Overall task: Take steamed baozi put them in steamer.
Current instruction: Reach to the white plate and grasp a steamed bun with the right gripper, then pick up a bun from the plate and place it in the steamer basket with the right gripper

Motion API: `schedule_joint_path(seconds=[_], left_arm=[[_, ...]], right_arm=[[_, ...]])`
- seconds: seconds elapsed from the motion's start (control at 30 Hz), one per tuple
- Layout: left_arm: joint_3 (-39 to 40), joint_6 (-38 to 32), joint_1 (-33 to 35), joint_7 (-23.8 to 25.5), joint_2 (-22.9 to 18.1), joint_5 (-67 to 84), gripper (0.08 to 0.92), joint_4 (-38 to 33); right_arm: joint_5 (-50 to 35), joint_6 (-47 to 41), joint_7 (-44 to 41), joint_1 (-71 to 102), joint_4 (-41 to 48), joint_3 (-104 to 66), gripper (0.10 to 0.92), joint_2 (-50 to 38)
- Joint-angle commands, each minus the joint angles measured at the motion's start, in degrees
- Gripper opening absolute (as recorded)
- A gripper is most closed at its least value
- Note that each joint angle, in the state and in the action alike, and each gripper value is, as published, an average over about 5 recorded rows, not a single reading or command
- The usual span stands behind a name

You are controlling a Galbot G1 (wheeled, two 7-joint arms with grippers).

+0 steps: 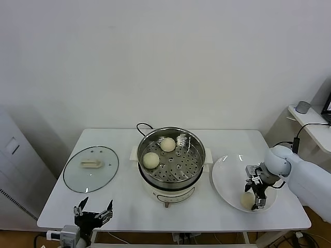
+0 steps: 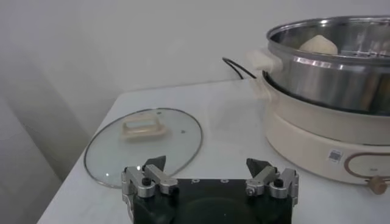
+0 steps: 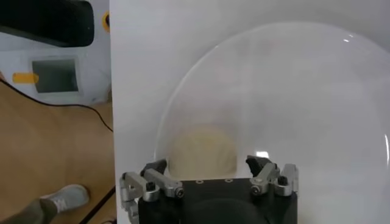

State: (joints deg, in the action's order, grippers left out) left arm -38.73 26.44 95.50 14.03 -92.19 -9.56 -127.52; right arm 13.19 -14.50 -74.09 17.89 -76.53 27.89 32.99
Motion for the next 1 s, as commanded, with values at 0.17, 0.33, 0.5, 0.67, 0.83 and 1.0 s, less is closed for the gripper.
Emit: schedule_joint_path(seconds=[0.17,0.33,0.5,0.67,0.83,1.0], left_arm=[[0.2,0.1,-0.3,0.0,-2.8,-0.2,0.823,0.3],[0.4,0.0,-0.6,0.0,-2.8,-0.3,0.823,0.6],[0.3,-0.3,-1.6,-0.2,-2.8,-1.2,0.823,0.9],[-0.1,-1.0,-2.7,-0.7,-2.8,-2.5,0.823,0.9],[0.0,-1.3,-2.3,-1.3,-2.8,-3.4,0.823,-0.3],[-0.1,-1.4,-2.1,-1.4,-2.8,-3.7,0.823,-1.8]], right_arm=[[-0.2,0.0,-0.2,-0.3,0.3,-0.1,0.556,-0.1],[-1.7,-0.3,-0.3,-2.7,-0.1,0.4,0.519,-1.0],[-7.7,-2.0,-1.0,-15.8,-2.3,8.6,0.518,-3.6],[-16.7,-4.7,-1.6,-39.0,-3.1,25.8,0.518,-3.3],[-24.2,-7.0,-1.8,-57.0,-1.1,38.9,0.518,3.5],[-29.4,-7.9,-1.9,-65.6,2.5,44.8,0.518,12.4]])
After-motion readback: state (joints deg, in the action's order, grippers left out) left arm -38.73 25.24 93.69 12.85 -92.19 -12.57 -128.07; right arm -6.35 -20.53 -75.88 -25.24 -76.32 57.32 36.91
